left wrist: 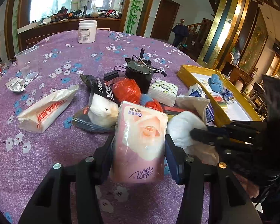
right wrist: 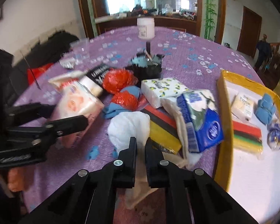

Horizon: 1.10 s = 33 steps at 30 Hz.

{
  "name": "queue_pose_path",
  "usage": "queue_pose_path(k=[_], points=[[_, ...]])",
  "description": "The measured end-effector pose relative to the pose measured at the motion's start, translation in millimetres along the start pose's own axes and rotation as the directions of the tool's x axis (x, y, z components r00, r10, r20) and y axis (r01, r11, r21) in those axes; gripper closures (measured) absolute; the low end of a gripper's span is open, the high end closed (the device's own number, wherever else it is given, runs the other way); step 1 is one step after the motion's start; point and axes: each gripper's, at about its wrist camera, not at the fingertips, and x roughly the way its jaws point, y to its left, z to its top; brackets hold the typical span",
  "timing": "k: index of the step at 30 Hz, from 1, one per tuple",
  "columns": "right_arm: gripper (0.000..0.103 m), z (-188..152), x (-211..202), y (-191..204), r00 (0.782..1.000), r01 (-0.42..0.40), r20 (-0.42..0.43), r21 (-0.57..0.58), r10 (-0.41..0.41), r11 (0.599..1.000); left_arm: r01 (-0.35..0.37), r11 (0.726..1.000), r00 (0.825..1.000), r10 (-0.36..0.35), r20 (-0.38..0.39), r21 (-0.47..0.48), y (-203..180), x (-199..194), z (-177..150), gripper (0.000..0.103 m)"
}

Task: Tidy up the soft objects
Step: 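Lift pink tissue pack with left gripper while right gripper grasps white cloth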

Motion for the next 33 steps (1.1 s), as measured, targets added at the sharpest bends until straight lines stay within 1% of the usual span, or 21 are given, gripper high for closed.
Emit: queue_pose_path(k=[2, 5, 7, 9, 10, 12, 13, 15, 20, 25, 26, 27, 28, 30, 32, 33], points=[[0.094, -4.0, -11.4, -3.0, 0.999, -0.046, 0.021, 0.022, 0.046, 0.999, 0.006, 1.000, 1.000, -0.006, 0.002, 0.002, -0.3, -0.1, 0.1, 0.053], [0.094, -9.6, -19.6, 1.2, 0.999, -0.044, 0.019, 0.008, 0.044, 0.999, 0.009, 1.000, 1.000, -0.009, -0.002, 0.004, -1.1, 1.0, 0.3, 0.053], [0.094, -14.9, -21.9, 5.8, 0.994, -0.100, -0.032, 0.008, 0.101, 0.995, 0.006, 1.000, 1.000, -0.006, -0.001, 0.007, -2.1, 0.6, 0.1, 0.053], [0.093, -20.2, -23.7, 12.6, 0.989, -0.135, -0.062, -0.004, 0.135, 0.991, 0.004, 1.000, 1.000, -0.004, 0.004, 0.006, -1.8, -0.4, 0.0, 0.053], [0.093, -23.3, -22.1, 16.1, 0.988, -0.130, -0.086, -0.019, 0.128, 0.991, 0.005, 1.000, 1.000, -0.005, 0.005, 0.004, -1.5, -0.6, 0.0, 0.053], [0.092, -28.4, -15.8, 18.6, 0.994, -0.071, -0.091, -0.032, 0.068, 0.997, 0.008, 1.000, 1.000, -0.008, 0.001, 0.003, -1.2, -0.1, -0.2, 0.053], [0.092, -31.3, -11.4, 17.0, 0.993, -0.059, -0.100, -0.027, 0.056, 0.998, 0.009, 1.000, 1.000, -0.009, -0.002, 0.005, -1.4, 0.2, -0.4, 0.053], [0.092, -37.4, -0.5, 11.9, 0.991, -0.057, -0.124, 0.008, 0.057, 0.998, 0.006, 1.000, 1.000, -0.006, 0.002, 0.009, -2.0, -1.3, -1.0, 0.053], [0.091, -41.1, -2.0, 9.8, 0.995, -0.050, -0.088, 0.050, 0.055, 0.997, 0.012, 1.000, 1.000, -0.012, 0.001, 0.001, -0.6, -0.7, -0.8, 0.053], [0.089, -42.5, -0.9, 1.6, 0.992, -0.080, -0.087, 0.094, 0.089, 0.992, 0.014, 1.000, 1.000, -0.014, 0.004, 0.006, -1.7, -0.7, -0.4, 0.053], [0.085, -41.5, -1.9, 0.8, 0.992, -0.080, -0.094, 0.088, 0.088, 0.993, 0.014, 1.000, 1.000, -0.014, 0.002, 0.006, -1.7, -0.5, -0.5, 0.053], [0.077, -41.3, -4.3, 1.6, 0.992, -0.071, -0.096, 0.078, 0.078, 0.994, 0.013, 1.000, 1.000, -0.013, 0.001, 0.006, -1.9, -0.7, -0.5, 0.053], [0.072, -41.3, -7.3, 1.9, 0.994, -0.064, -0.089, 0.069, 0.070, 0.996, 0.015, 1.000, 1.000, -0.015, 0.002, 0.006, -1.9, -0.8, -0.5, 0.053], [0.054, -41.1, -13.6, 3.2, 0.995, -0.071, -0.065, 0.052, 0.074, 0.996, 0.014, 1.000, 1.000, -0.014, 0.002, 0.006, -1.9, -0.8, -0.4, 0.053], [0.046, -40.8, -16.1, 3.6, 0.996, -0.075, -0.053, 0.047, 0.077, 0.996, 0.014, 1.000, 1.000, -0.014, 0.002, 0.006, -1.9, -0.8, -0.4, 0.053], [0.045, -40.7, -16.2, 3.9, 0.995, -0.079, -0.052, 0.045, 0.081, 0.996, 0.014, 1.000, 1.000, -0.014, 0.002, 0.006, -1.9, -0.8, -0.5, 0.053]])
